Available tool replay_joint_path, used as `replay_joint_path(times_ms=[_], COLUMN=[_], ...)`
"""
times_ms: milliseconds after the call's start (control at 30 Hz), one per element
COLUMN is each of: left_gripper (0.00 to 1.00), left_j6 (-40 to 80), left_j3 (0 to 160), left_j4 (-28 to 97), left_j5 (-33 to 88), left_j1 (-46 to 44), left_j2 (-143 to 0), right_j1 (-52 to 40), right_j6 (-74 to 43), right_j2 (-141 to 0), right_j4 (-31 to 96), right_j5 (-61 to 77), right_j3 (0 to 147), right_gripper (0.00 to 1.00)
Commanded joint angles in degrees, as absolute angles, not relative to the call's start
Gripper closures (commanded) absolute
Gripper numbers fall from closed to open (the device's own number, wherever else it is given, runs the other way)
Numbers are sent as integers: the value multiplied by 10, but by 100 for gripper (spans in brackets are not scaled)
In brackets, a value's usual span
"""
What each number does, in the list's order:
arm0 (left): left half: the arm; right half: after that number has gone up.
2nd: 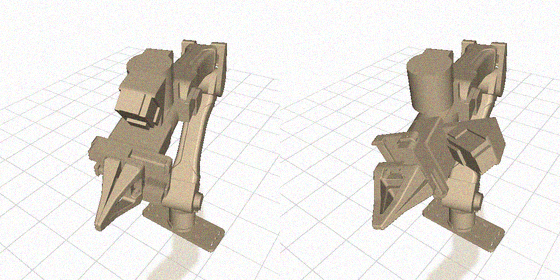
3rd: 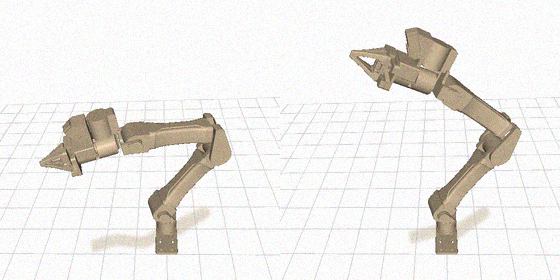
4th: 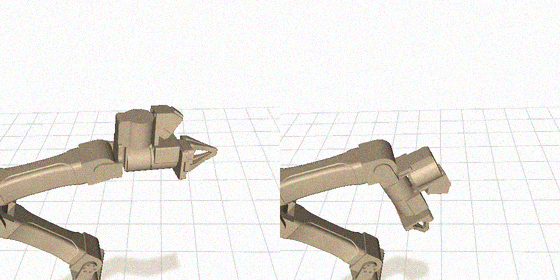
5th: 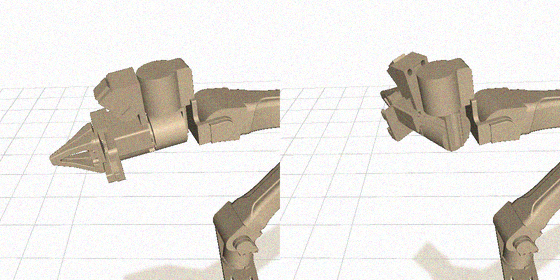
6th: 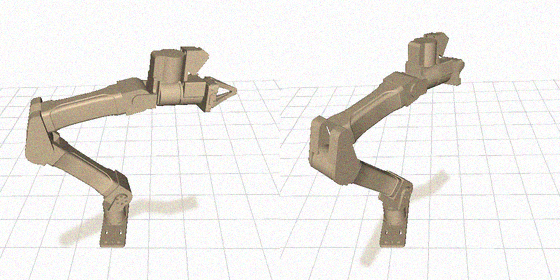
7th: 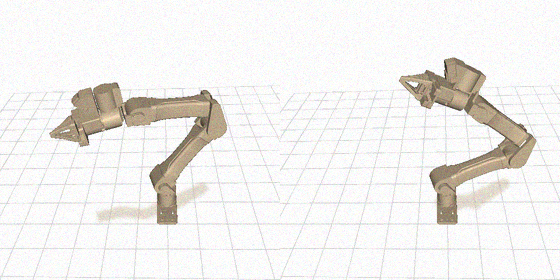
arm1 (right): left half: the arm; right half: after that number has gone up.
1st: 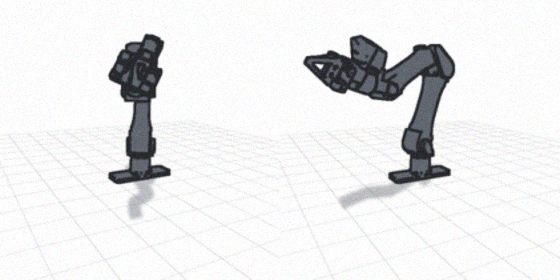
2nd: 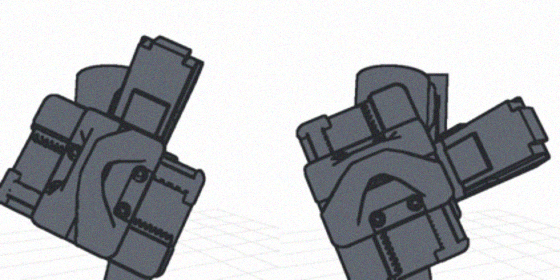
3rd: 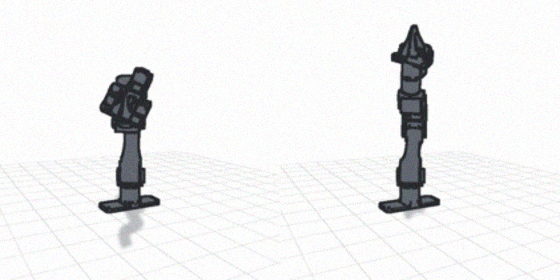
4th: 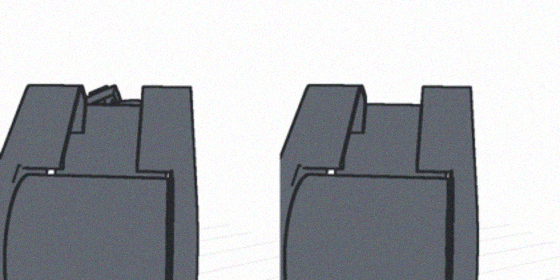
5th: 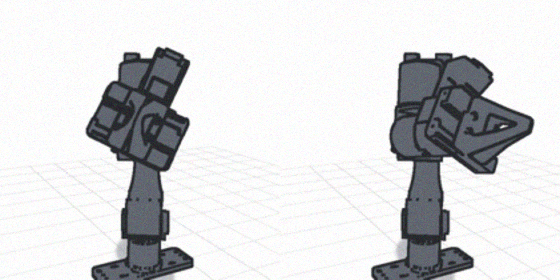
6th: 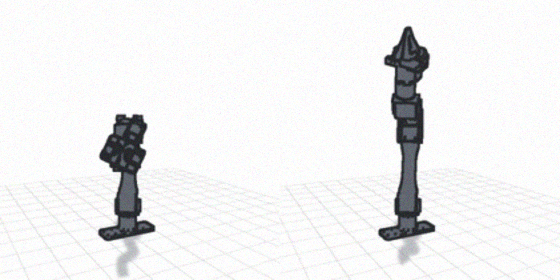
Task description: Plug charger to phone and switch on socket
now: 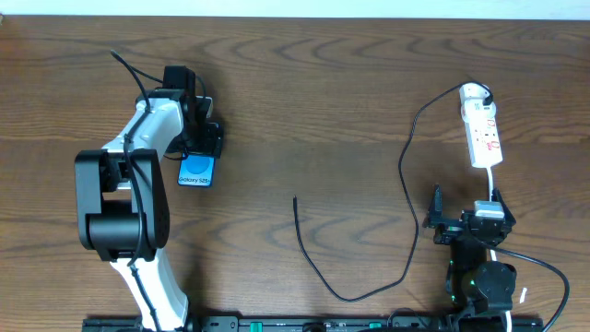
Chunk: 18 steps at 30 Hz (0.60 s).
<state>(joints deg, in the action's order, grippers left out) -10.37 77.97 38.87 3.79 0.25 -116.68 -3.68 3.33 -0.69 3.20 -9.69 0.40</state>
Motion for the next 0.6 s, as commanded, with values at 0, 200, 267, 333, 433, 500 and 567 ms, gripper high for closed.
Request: replay_joint_path(times_ms=[0, 200, 267, 333, 433, 500, 567], left_gripper=[16, 16, 16, 16, 16, 16, 16], left_j6=[-107, -109, -109, -109, -109, -109, -109], left_j3=[769, 769, 769, 769, 769, 771, 772], left_j4=[389, 383, 379, 373, 369, 370, 370], left_j5=[23, 23, 23, 23, 23, 23, 23], left_j1=[3, 3, 3, 3, 3, 3, 3], left_j2=[-1173, -1179, -1185, -1192, -1196, -1196, -1196], right_j1=[-41, -41, -41, -41, -41, -41, -41], right_j6=[26, 26, 26, 26, 26, 26, 26], right_j2=[-3, -3, -3, -3, -3, -3, -3], right_j4=[34, 34, 34, 34, 34, 34, 34], right_j5=[-99, -99, -99, -99, -99, -99, -99], right_j3=[3, 3, 3, 3, 3, 3, 3], right_gripper=[1, 1, 1, 1, 1, 1, 1])
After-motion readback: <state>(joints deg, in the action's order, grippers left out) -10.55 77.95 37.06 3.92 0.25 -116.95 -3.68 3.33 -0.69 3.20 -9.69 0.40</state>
